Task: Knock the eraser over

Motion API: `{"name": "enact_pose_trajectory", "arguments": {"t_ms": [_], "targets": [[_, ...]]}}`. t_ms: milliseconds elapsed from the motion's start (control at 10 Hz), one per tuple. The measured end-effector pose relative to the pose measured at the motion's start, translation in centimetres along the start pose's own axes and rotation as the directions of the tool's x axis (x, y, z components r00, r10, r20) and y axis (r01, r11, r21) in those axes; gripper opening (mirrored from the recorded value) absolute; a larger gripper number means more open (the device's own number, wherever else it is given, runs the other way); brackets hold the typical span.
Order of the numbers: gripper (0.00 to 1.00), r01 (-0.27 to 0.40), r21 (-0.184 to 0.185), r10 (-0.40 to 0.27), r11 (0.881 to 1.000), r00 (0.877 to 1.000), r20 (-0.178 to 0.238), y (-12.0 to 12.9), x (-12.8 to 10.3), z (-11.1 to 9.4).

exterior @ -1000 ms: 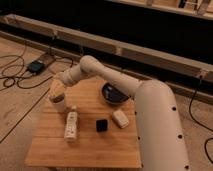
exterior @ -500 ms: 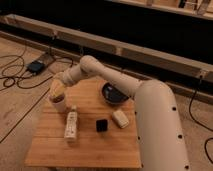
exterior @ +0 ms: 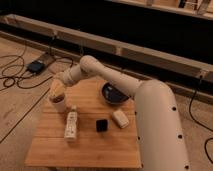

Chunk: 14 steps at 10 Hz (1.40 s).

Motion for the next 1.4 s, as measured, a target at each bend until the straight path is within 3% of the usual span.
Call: {"name": "enact_pose_trajectory", "arguments": {"t_ms": [1100, 1200, 1400], "targets": [[0.8, 0.003, -0.003, -0.003, 1.0, 1.0, -0.009, -0.1, 0.0, 0.0], [0.8, 0.012, -0.011, -0.012, 1.0, 0.999, -0.032, -0.2, 0.1, -0.2], [0.8, 0.048, -0.027, -0.051, 0.998, 0.989, -0.135, -0.6, 0.2, -1.9]]}}
